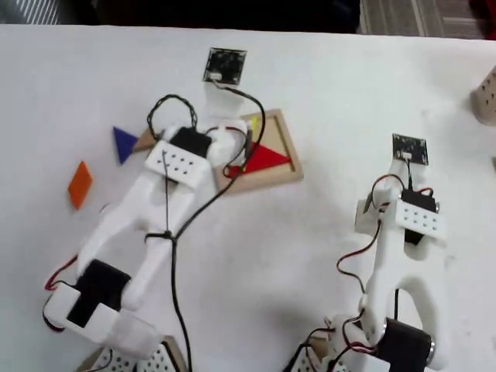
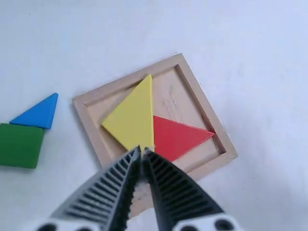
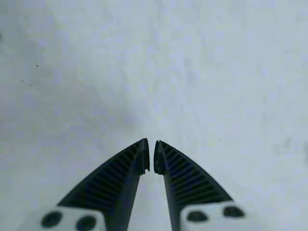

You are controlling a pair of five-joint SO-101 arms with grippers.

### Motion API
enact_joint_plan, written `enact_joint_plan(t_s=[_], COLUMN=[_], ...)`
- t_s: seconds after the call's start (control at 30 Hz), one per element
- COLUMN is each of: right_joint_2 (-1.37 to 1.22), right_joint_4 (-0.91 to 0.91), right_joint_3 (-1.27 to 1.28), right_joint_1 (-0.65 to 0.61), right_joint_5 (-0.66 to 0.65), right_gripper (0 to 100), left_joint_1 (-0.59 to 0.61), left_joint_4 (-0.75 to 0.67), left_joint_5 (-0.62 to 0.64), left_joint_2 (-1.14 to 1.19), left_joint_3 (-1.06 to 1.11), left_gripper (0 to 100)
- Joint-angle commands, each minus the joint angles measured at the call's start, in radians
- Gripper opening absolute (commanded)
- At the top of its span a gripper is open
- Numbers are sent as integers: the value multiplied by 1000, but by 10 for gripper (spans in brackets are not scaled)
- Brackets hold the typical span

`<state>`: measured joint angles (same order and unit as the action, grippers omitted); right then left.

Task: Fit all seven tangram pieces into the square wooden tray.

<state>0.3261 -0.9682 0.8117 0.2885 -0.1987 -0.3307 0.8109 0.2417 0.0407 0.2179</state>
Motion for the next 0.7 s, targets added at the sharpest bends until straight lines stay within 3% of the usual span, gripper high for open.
enact_joint_plan(t_s=[0.0, 0.1, 0.17, 0.27, 0.53, 0.67], right_joint_2=[42, 42, 41, 41, 47, 39], right_joint_4=[16, 16, 16, 16, 68, 74], right_joint_3=[-3, -2, 0, 0, -35, -118], right_joint_1=[-16, -27, -27, -27, -139, -213], right_joint_5=[-5, -5, -5, -5, 52, 89], right_gripper=[31, 31, 31, 31, 31, 31], left_joint_1=[41, 90, 122, 150, 189, 186], left_joint_4=[-163, -334, -434, -491, -284, -149], left_joint_5=[8, 5, 12, 14, 15, 23], left_joint_2=[-48, -48, -45, -4, 277, 309], left_joint_3=[37, 101, 146, 164, -103, -144], left_gripper=[24, 49, 116, 211, 122, 116])
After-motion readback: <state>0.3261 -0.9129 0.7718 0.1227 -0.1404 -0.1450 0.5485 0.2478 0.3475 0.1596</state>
